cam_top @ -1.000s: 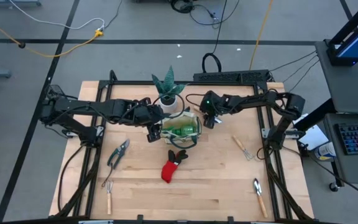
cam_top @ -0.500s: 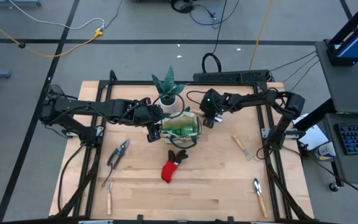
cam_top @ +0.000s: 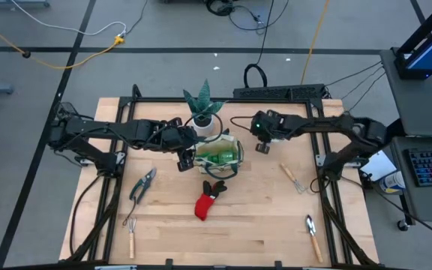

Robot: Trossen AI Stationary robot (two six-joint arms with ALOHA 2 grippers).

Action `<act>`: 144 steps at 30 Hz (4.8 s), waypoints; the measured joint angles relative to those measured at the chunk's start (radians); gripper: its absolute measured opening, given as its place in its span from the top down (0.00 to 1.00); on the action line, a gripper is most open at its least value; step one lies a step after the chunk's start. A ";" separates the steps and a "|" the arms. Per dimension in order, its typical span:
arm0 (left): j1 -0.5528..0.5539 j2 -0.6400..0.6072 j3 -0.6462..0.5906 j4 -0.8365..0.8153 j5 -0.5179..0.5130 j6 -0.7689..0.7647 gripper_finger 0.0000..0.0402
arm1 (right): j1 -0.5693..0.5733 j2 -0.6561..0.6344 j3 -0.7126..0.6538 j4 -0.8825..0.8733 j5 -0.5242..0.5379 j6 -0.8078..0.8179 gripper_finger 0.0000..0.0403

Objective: Pick & Place Garden tools in Gardening bag
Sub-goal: Put the top brown trowel into the gardening bag

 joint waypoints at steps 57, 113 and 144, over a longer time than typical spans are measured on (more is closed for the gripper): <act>0.115 0.195 0.000 0.425 0.261 0.120 0.54 | 0.544 0.010 0.004 0.742 0.426 -0.795 0.85; -0.009 0.061 0.000 0.002 0.103 0.190 0.79 | 0.677 0.009 0.003 0.746 0.714 -0.694 0.61; 0.081 0.249 0.000 0.185 0.245 0.357 0.78 | 0.677 0.009 0.003 0.745 0.707 -0.650 0.61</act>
